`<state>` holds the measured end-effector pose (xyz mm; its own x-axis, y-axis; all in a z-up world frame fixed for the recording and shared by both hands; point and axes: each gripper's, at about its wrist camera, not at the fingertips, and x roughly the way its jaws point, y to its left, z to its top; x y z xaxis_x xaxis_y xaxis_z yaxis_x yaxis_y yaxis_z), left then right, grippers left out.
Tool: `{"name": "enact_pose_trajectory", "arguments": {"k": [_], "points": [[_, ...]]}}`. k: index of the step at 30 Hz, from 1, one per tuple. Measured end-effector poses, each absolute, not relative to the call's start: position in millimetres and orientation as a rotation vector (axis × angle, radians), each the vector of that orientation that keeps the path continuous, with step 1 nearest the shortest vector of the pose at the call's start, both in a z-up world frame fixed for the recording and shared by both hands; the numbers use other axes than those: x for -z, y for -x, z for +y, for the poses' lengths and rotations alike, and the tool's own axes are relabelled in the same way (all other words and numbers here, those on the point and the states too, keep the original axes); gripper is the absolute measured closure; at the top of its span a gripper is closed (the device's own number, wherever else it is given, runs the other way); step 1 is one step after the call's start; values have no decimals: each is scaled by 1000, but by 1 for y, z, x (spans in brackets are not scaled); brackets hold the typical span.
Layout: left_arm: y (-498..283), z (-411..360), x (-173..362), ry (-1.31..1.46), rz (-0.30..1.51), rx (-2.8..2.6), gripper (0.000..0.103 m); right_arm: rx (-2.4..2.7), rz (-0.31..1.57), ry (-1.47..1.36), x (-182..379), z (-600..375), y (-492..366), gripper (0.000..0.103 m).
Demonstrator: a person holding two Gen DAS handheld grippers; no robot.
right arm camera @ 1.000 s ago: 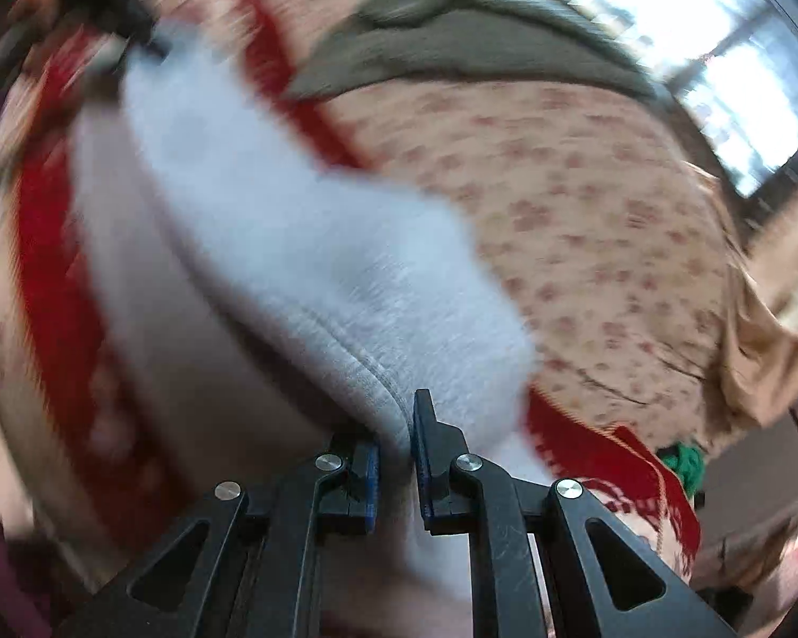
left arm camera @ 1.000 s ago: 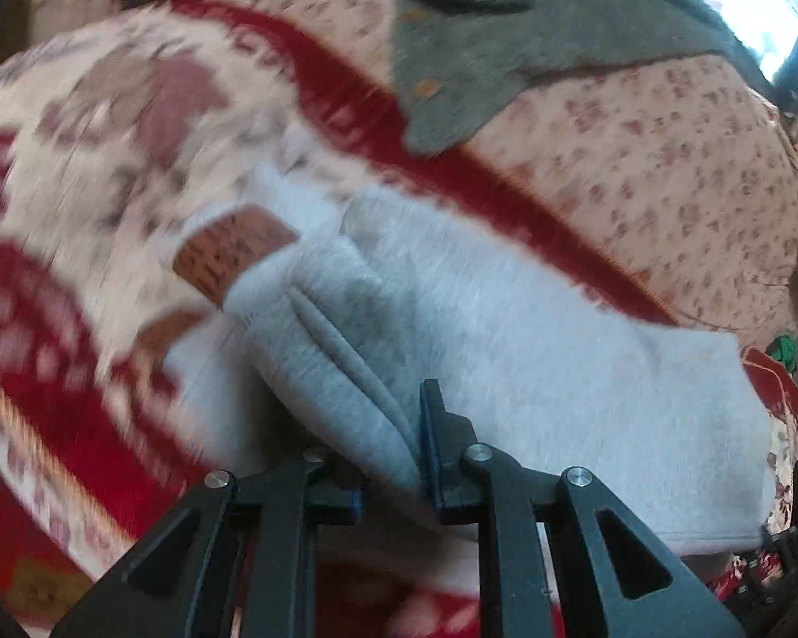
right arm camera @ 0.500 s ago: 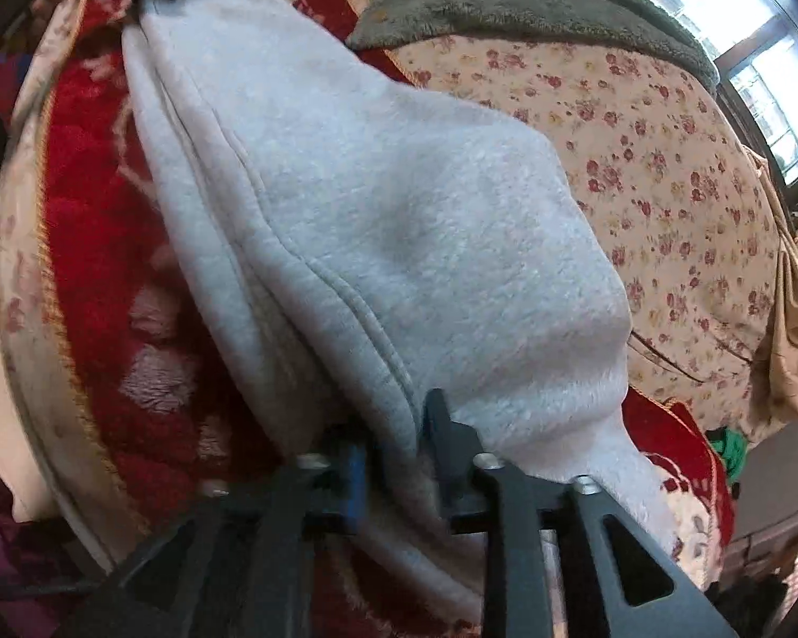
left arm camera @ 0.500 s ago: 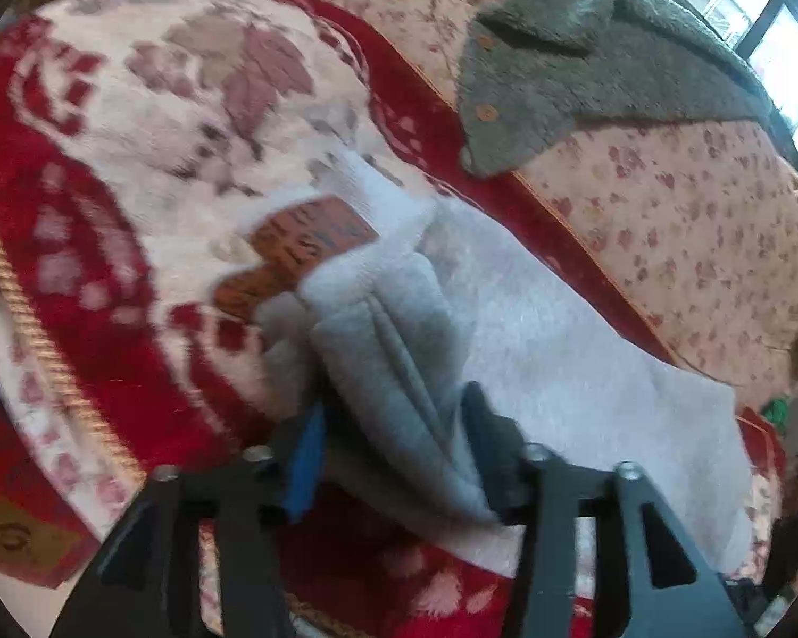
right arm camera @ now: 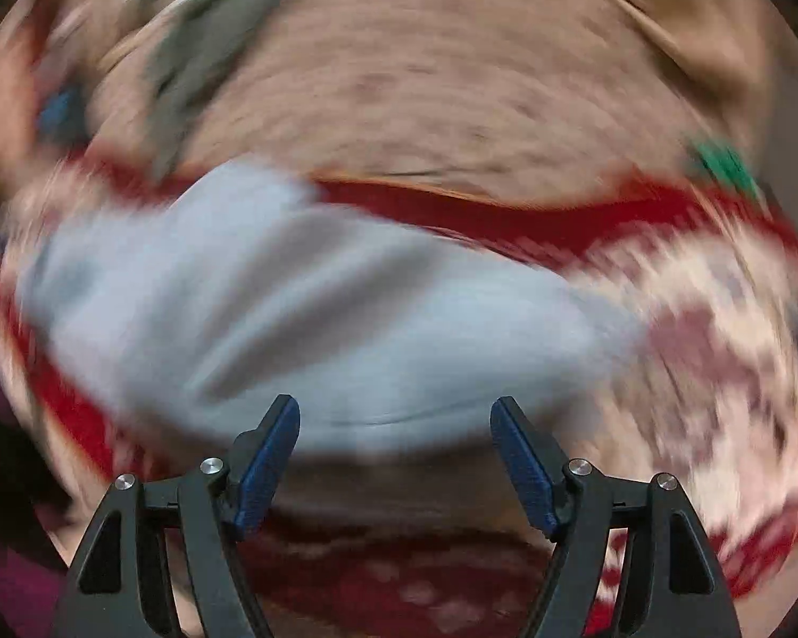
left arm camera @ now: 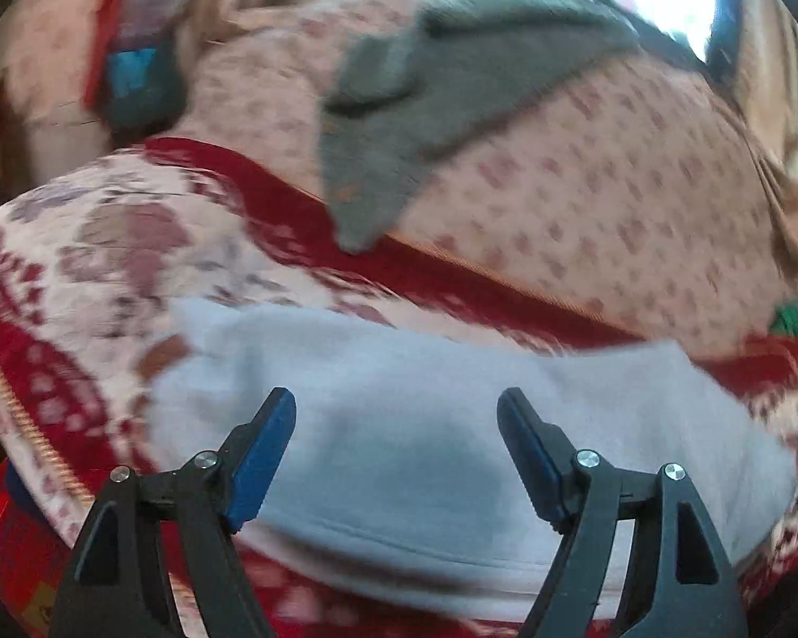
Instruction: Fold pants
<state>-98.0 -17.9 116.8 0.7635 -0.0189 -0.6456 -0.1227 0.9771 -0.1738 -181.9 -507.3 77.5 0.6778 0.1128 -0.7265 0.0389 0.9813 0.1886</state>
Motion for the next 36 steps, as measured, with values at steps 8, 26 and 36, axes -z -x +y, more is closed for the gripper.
{"name": "enact_pose_trajectory", "arguments": {"k": [8, 26, 36], "points": [[62, -66, -63, 163, 868, -1, 25, 6, 866, -588, -48, -599, 120, 23], [61, -79, -29, 105, 906, -20, 20, 36, 835, -675, -37, -629, 178, 44], [61, -77, -29, 119, 896, -17, 20, 19, 902, -669, -31, -605, 225, 22]]}}
